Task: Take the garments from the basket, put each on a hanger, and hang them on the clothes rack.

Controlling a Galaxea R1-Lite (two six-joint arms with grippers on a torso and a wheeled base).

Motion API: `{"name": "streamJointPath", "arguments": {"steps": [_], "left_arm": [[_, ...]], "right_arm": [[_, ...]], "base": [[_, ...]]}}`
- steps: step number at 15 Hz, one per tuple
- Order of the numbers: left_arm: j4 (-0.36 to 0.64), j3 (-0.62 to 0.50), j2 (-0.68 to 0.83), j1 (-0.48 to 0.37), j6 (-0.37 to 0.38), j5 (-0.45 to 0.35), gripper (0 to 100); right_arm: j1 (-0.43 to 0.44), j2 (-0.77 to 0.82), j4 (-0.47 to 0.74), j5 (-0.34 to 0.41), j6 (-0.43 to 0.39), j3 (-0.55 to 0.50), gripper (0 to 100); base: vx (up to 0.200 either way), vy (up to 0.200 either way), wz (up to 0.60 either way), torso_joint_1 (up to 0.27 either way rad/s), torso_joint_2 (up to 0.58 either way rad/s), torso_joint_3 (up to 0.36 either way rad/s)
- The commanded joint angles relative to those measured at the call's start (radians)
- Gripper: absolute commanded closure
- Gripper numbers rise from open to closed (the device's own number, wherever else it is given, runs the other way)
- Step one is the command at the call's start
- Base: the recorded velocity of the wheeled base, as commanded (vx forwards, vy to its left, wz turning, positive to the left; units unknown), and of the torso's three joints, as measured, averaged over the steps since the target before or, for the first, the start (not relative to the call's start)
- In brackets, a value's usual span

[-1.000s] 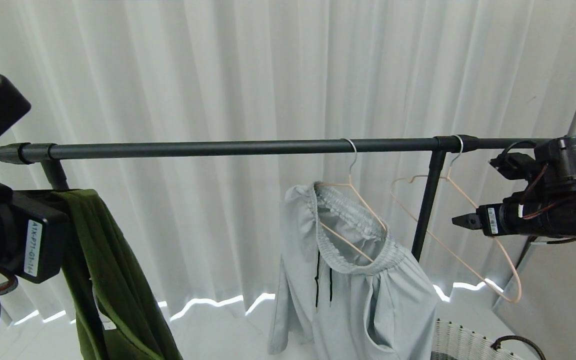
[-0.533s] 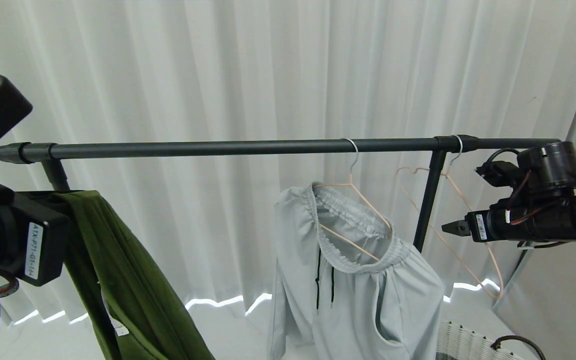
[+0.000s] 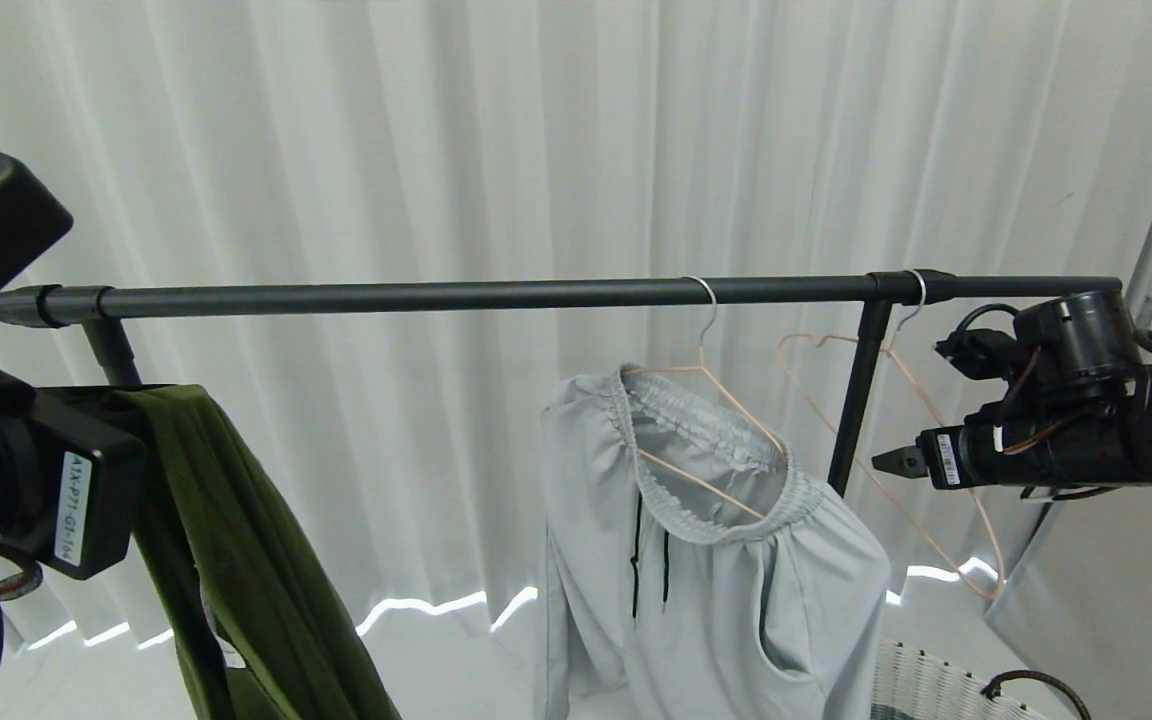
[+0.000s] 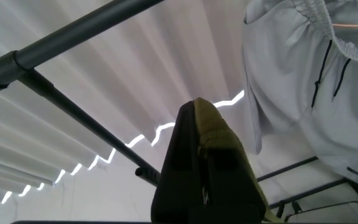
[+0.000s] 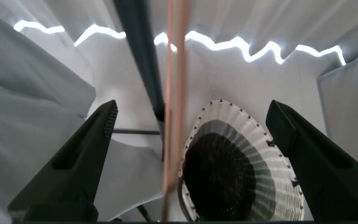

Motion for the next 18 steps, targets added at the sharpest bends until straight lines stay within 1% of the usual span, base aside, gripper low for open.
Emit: {"name": "streamJointPath", "arguments": {"steps": [1,5,6,15,17,18], "left_arm": [[0.0,0.002,0.0,0.0,0.0,0.0,100],[0.0,0.002,0.0,0.0,0.0,0.0,100],[0.0,0.002,0.0,0.0,0.0,0.0,100],[0.0,0.002,-0.008,0.0,-0.002,0.0,100],[0.0,0.003,-0.01,0.0,0.0,0.0,100],[0.0,0.003,-0.011,0.0,0.0,0.0,100]], "right_arm": [[0.004,-0.003,-0.001,-0.001,0.001,0.001,0],[0.004,-0.005,-0.001,-0.001,-0.001,0.003,0],[0.005,-0.006,-0.001,-0.001,-0.001,0.001,100],[0.005,-0.028,-0.001,-0.004,-0.001,0.007,100],[0.005,-0.045,-0.002,-0.008,-0.001,0.007,100],[0.004,-0.06,-0.004,-0.024,0.001,0.007,100]], "base": [[0.0,0.0,0.0,0.0,0.0,0.0],[0.0,0.0,0.0,0.0,0.0,0.0],[0.0,0.0,0.0,0.0,0.0,0.0],[0.0,0.0,0.0,0.0,0.0,0.0],[0.0,0.0,0.0,0.0,0.0,0.0],[0.0,0.0,0.0,0.0,0.0,0.0]]}}
